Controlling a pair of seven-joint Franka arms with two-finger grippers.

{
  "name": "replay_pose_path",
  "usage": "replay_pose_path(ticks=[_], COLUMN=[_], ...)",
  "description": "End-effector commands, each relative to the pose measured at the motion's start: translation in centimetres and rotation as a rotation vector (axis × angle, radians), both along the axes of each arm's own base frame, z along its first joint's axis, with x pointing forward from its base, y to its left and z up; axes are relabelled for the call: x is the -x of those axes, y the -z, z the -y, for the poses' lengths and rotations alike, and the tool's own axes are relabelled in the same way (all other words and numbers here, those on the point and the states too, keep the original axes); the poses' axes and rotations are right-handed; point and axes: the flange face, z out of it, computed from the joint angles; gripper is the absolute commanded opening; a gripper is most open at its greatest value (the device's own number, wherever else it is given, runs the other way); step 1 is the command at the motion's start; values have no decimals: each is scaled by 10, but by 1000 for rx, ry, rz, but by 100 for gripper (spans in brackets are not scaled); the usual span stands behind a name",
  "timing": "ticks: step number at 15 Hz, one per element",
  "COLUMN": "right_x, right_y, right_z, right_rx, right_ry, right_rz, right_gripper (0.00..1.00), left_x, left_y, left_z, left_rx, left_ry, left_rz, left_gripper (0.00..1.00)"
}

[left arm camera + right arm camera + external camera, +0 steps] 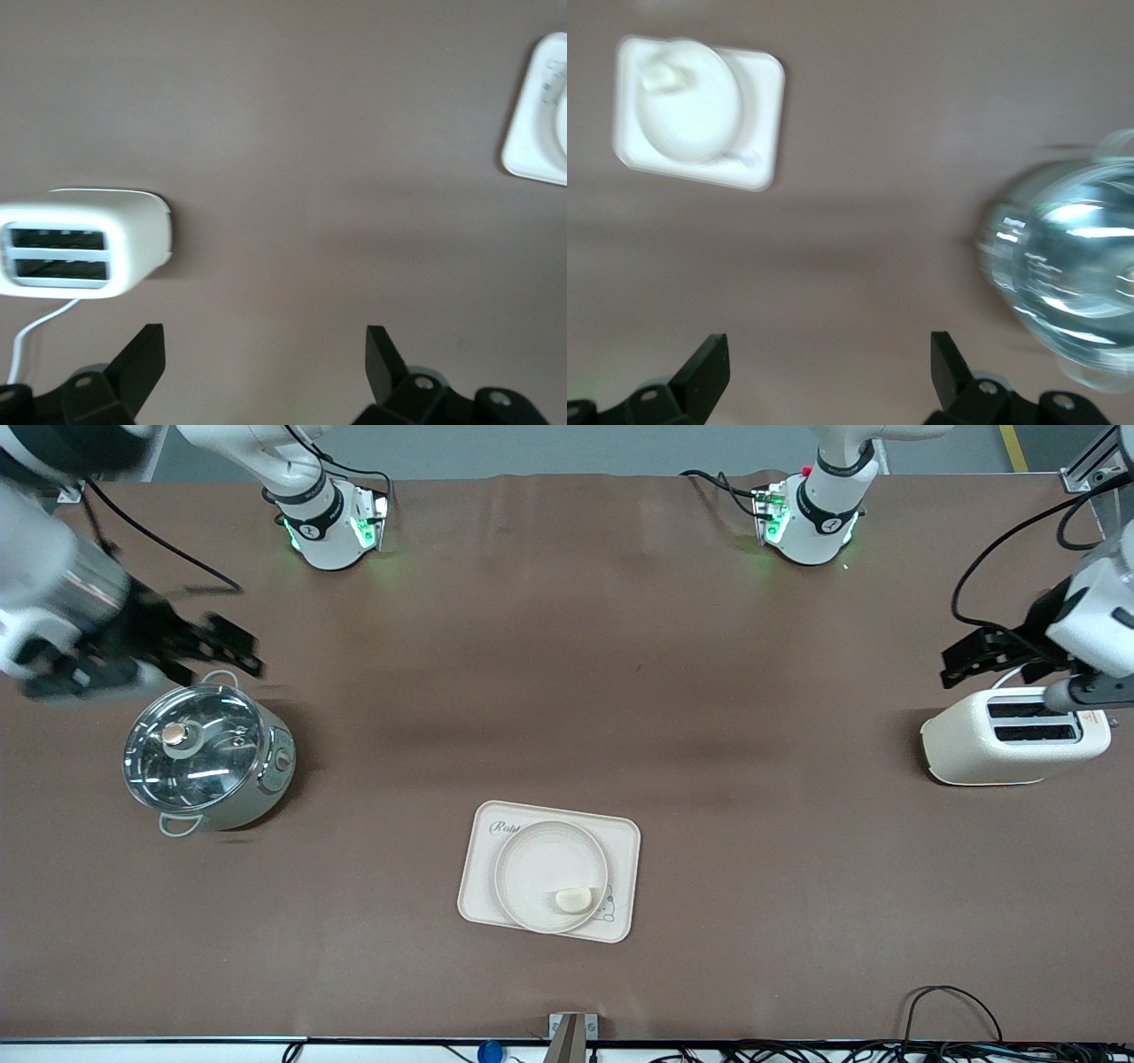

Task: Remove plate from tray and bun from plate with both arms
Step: 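Reach the right gripper toward the white plate while the left gripper advances, then grasp the rim of the white plate with the right gripper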

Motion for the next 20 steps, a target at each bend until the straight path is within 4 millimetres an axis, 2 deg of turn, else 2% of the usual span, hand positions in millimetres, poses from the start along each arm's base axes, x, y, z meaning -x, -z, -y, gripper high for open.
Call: replay_pose_path(ticks=[1,2,3,5,7,10,12,14,17,19,20], right_x=[-42,-56,-69,-88,-104,-109,-106,-101,-95,-93,-90], right_y=[78,118,152,216,258,300,322,344,363,376,381], right_z=[-66,-90,-111,-170,-191,-197,-213,-220,-229,-231,-235], right_rx=[-56,-60,-87,-151,-168,-173,-171,-163,-166,-177,-175], right_ry=[137,173,224,296,324,343,332,333,358,371,367], right_rz=[-28,-11,6,51,126,200,205,204,212,267,268], right_gripper=[100,99,93,81,75,72,69,63,49,44,37], left_x=[-20,-25,-28,-39,-40,-37,-33,-35,-35,-33,-33], left_y=[41,56,73,103,126,153,158,162,172,175,175], left_z=[40,52,61,78,101,97,99,103,108,113,113], left_rx=[36,34,33,39,40,33,32,34,36,37,37], left_ry=[13,16,25,45,72,61,65,70,75,82,76], left_rz=[-33,-43,-54,-48,-54,-52,-57,-50,-58,-65,-65], left_gripper=[100,100,100,100,100,100,100,100,100,100,100])
